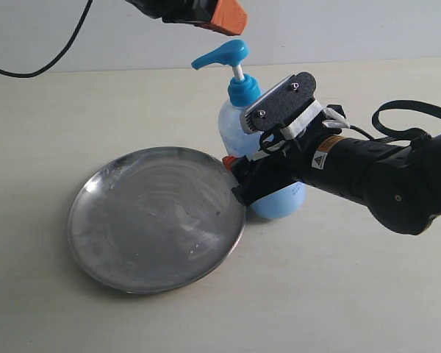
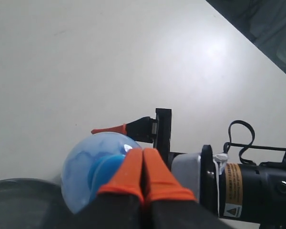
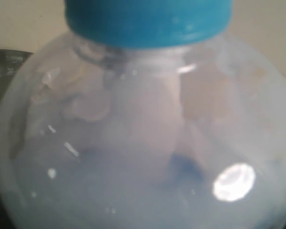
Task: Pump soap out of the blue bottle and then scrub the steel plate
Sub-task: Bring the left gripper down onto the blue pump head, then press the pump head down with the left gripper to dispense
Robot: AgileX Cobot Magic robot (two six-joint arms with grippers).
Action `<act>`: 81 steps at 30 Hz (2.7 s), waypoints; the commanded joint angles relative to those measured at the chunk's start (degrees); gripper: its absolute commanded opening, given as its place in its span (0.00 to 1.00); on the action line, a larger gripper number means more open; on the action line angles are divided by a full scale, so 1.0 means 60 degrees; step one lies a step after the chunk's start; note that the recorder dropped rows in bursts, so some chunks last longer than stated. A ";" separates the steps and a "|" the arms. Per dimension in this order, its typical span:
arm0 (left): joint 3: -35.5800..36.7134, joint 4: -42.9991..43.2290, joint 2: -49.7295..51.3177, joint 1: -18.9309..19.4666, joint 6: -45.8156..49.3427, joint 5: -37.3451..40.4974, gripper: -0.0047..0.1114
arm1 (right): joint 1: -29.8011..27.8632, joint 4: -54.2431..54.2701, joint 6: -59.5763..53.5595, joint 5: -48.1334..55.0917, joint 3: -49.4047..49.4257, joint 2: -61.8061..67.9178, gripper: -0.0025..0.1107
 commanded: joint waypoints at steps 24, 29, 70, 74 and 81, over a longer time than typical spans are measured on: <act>-0.0074 0.0870 0.0156 -0.0057 -0.0092 0.0180 0.04 | 0.0037 -0.0126 -0.0009 -0.0899 -0.0099 -0.0128 0.02; -0.0074 0.0870 0.0395 -0.0262 -0.0092 0.0277 0.04 | 0.0037 -0.0126 -0.0009 -0.0899 -0.0099 -0.0128 0.02; 0.0045 0.1935 0.0668 -0.0446 -0.0810 0.1718 0.04 | 0.0037 -0.0488 -0.0009 -0.1136 -0.0099 -0.0128 0.02; 0.0045 0.1976 0.0713 -0.0446 -0.0816 0.1851 0.04 | 0.0037 -0.0627 0.0010 -0.1197 -0.0099 -0.0128 0.02; 0.0045 0.2000 0.0998 -0.0446 -0.1056 0.2054 0.04 | 0.0037 -0.0627 0.0010 -0.1217 -0.0099 -0.0128 0.02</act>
